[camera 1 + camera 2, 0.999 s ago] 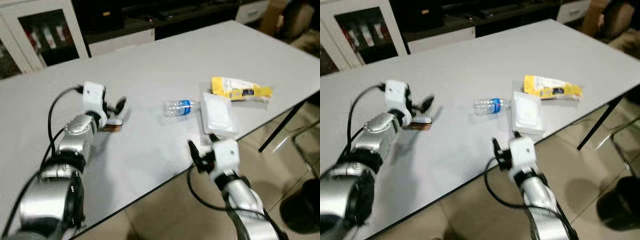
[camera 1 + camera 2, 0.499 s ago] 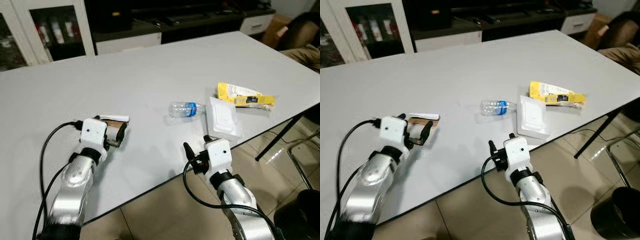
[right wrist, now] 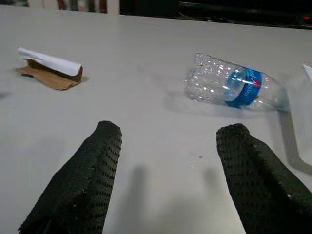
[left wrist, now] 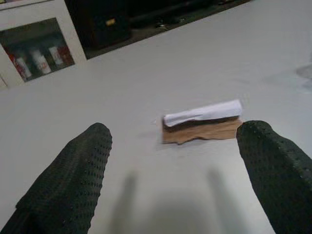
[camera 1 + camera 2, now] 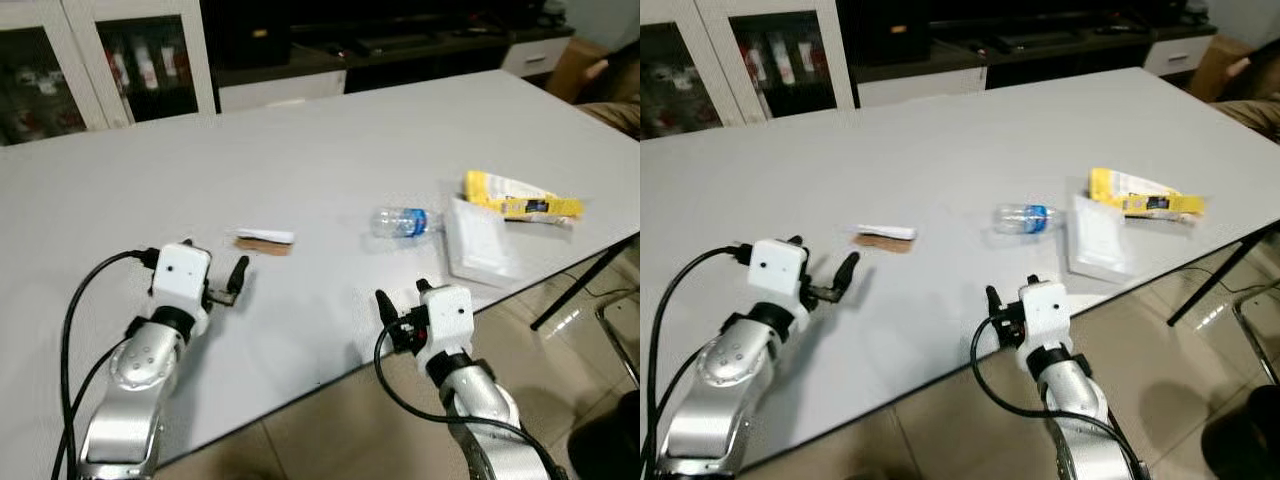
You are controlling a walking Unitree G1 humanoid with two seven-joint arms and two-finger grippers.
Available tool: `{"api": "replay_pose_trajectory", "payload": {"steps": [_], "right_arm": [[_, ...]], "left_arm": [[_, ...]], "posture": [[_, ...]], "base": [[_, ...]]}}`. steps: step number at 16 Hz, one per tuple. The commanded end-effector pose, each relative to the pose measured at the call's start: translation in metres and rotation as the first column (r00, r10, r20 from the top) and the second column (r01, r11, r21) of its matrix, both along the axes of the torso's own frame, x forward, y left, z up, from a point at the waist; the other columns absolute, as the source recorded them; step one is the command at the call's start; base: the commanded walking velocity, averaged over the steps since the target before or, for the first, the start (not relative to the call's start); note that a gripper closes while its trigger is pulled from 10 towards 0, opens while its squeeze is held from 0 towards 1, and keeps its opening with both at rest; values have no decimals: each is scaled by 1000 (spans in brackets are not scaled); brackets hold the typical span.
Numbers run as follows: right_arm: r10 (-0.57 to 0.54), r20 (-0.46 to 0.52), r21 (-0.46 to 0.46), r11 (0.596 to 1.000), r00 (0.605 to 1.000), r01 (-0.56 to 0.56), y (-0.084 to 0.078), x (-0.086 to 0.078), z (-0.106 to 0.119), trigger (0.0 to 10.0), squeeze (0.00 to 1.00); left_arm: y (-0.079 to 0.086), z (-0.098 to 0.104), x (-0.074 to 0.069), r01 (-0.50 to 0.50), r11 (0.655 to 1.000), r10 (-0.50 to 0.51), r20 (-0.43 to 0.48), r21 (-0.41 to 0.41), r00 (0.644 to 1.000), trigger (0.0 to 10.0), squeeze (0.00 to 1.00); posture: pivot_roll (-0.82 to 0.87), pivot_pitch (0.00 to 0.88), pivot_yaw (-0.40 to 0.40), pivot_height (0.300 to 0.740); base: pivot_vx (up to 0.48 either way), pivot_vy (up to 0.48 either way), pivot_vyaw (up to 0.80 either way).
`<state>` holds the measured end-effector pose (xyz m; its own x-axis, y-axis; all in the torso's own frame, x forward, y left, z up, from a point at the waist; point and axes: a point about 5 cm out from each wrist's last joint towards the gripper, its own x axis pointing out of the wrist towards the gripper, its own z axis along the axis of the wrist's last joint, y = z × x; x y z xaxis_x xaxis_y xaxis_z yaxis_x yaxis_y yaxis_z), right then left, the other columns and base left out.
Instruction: Picking trash to rubbish bin
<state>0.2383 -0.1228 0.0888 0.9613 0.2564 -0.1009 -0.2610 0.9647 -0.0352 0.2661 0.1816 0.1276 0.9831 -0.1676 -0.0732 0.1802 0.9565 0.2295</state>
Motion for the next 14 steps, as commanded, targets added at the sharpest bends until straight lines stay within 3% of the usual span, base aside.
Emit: {"api": "replay_pose_trajectory", "payload": {"steps": [1, 10, 12, 14], "right_arm": [[-34, 1, 4, 999, 999, 34, -8, -2, 0, 10000, 0], [-49, -17, 10, 999, 999, 49, -9, -6, -4, 10000, 0], [-45, -18, 6, 999, 999, 45, -8, -6, -4, 10000, 0], [-43, -19, 4, 999, 999, 43, -7, -7, -4, 10000, 0]], "left_arm": [[-6, 5, 0, 17, 1000, -17, 14, 1, 1000, 10000, 0], [-8, 8, 2, 29, 999, -29, 1, 19, 1000, 10000, 0], [-7, 9, 3, 24, 999, -25, 3, 37, 1000, 10000, 0], [-7, 7, 3, 20, 997, -19, -10, 72, 1000, 10000, 0]], "posture": [[-4, 0, -29, 740], [-7, 0, -26, 740], [-6, 0, -26, 740], [-4, 0, -26, 740]], "base": [[0, 424, 0], [0, 430, 0], [0, 0, 0], [0, -480, 0]]}}
